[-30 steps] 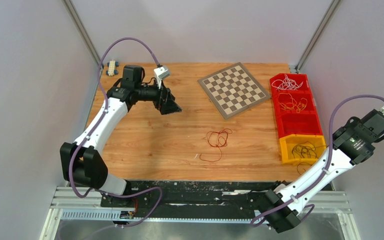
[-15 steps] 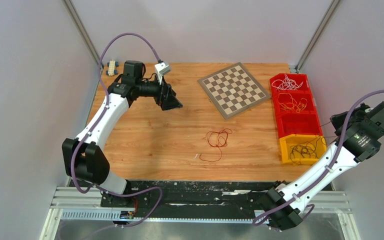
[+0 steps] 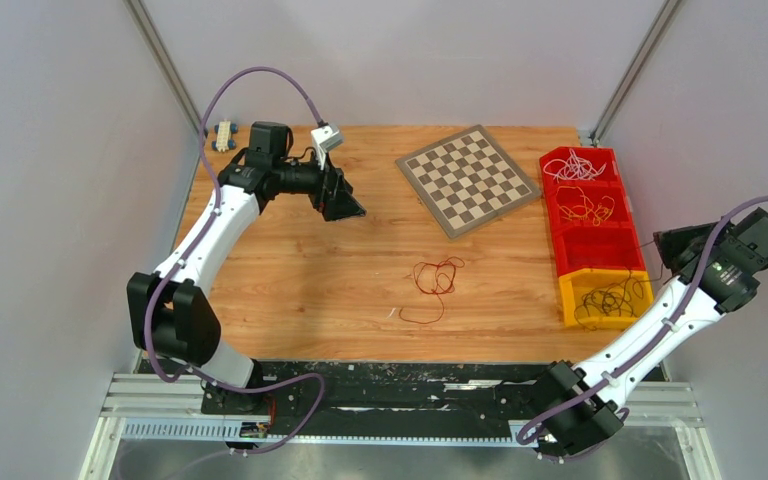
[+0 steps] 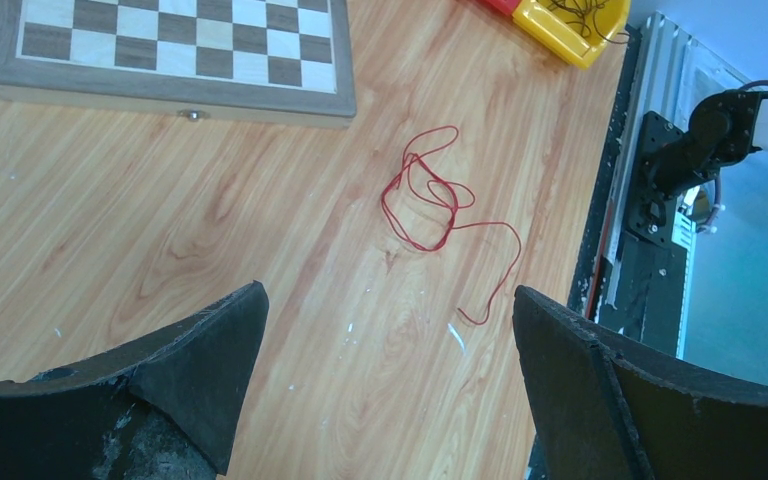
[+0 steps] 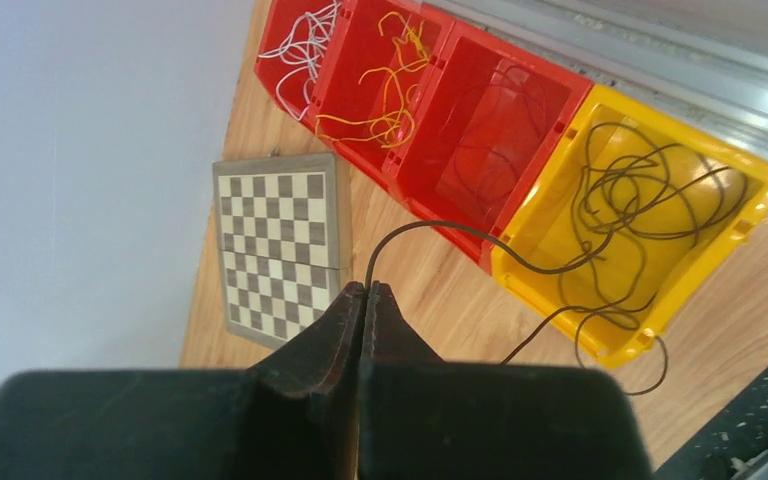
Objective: Untangle the cables
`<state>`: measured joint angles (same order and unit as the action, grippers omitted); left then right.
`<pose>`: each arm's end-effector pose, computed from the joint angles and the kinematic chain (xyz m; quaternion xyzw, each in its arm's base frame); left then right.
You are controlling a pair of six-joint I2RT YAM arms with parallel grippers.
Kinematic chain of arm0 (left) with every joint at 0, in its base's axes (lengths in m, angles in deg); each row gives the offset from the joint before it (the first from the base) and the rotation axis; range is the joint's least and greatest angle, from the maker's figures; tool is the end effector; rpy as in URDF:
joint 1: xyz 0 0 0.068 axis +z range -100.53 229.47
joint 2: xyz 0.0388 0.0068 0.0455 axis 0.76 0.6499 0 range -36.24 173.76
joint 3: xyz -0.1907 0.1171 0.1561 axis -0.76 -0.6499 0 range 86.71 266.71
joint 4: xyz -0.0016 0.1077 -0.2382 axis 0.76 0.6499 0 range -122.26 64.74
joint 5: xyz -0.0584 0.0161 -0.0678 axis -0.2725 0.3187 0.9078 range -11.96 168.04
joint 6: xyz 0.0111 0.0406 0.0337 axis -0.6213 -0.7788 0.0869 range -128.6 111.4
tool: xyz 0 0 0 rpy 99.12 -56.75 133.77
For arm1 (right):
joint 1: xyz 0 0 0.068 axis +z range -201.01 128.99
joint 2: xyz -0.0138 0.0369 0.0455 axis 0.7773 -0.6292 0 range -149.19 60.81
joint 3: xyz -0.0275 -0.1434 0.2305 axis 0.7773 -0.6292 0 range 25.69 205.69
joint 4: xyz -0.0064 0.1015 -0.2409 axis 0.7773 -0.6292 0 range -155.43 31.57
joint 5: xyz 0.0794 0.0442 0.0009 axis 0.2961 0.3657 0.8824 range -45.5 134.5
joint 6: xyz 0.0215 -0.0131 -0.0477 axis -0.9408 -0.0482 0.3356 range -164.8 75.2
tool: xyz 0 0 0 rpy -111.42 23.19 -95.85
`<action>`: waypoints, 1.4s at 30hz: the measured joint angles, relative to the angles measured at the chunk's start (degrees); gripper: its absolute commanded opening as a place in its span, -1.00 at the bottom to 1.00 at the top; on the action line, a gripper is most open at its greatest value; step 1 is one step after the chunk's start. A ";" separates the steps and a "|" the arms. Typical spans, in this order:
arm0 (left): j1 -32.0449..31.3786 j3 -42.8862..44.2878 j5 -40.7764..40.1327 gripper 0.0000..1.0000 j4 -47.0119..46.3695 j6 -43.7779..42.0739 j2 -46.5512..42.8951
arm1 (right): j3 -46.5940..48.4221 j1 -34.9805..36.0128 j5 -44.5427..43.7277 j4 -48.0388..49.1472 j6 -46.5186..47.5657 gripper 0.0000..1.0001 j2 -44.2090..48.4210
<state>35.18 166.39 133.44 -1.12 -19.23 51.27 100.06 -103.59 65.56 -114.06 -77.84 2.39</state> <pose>0.3152 -0.1105 0.3441 0.3679 0.7370 -0.4314 0.3678 0.1216 -0.1378 0.3950 0.5477 0.7056 0.0922 0.4400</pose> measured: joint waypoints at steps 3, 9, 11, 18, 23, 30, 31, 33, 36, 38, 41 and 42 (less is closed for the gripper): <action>0.00 0.00 0.00 1.00 0.02 -0.04 0.13 | -0.68 0.00 2.05 0.50 -3.32 -1.00 0.00; 0.00 0.33 0.00 1.00 0.52 -0.17 0.87 | -1.14 0.00 8.74 1.05 -6.05 -1.00 0.44; 0.00 0.33 0.00 1.00 0.85 -0.20 0.94 | -0.39 0.00 10.05 0.17 -5.49 -1.00 1.18; 0.00 0.33 0.07 1.00 0.81 -0.15 0.94 | 3.04 0.00 13.51 -7.78 -0.83 -1.00 6.51; 0.00 0.33 0.22 1.00 0.83 -0.13 0.94 | 3.21 0.04 15.58 -11.80 -0.02 -1.00 8.44; 0.00 0.33 0.17 1.00 0.92 -0.15 0.94 | 1.60 0.00 17.86 -9.03 -5.88 -1.00 3.17; 0.00 0.33 0.17 1.00 0.92 -0.15 0.94 | 1.14 -0.02 18.47 -8.63 -6.80 -1.00 2.40; 0.00 0.33 0.22 1.00 0.92 -0.13 0.96 | 0.66 -0.13 19.85 -7.87 -8.63 -1.00 0.94; -0.48 0.33 1.31 1.00 0.57 0.46 1.29 | 0.70 -0.13 21.97 -6.29 -10.69 -1.00 0.00; -1.64 0.33 2.14 1.00 -1.03 1.90 1.75 | 0.94 -0.13 23.15 -5.75 -11.45 -1.00 0.20; -6.51 0.31 2.71 0.99 -7.06 6.27 3.17 | 1.01 -0.13 24.20 -4.92 -12.07 -1.00 0.96; -8.37 0.31 2.80 0.98 -9.20 7.63 3.89 | 1.01 -0.13 24.39 -4.85 -12.13 -1.00 1.27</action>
<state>26.81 166.70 136.23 -10.32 -11.60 55.16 101.06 -103.72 89.95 -118.92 -89.97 3.66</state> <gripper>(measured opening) 1.000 0.004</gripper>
